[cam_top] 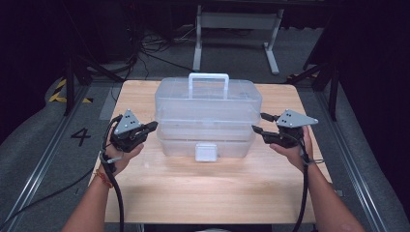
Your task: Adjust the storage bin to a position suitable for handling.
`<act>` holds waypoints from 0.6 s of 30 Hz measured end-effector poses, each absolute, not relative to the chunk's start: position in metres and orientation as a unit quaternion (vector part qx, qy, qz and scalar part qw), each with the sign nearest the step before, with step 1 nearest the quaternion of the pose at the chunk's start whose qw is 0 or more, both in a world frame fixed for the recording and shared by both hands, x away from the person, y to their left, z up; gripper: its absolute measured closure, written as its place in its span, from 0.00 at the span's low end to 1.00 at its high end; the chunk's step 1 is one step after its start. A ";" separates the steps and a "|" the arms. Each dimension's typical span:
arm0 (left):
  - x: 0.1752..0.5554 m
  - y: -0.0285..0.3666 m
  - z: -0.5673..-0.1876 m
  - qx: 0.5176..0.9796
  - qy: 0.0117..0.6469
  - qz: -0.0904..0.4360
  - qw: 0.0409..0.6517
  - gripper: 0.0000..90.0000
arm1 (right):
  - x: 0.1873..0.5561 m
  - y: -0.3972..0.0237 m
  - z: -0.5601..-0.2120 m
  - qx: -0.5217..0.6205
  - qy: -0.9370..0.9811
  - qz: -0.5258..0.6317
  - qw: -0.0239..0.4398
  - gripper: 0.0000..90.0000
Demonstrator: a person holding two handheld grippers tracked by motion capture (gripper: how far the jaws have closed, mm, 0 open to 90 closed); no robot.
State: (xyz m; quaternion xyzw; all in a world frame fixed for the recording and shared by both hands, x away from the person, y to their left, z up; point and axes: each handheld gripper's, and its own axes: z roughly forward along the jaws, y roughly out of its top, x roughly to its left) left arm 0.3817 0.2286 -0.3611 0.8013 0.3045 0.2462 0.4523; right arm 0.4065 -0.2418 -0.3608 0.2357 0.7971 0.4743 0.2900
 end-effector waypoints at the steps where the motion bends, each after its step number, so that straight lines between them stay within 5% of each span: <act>1: 0.381 0.230 -0.360 0.800 0.305 0.249 0.452 1.00 | 0.406 -0.241 -0.361 0.236 0.796 0.476 0.290 0.53; 18: 0.367 0.250 -0.369 0.817 0.315 0.247 0.415 0.93 | 0.411 -0.237 -0.347 0.252 0.761 0.502 0.326 0.57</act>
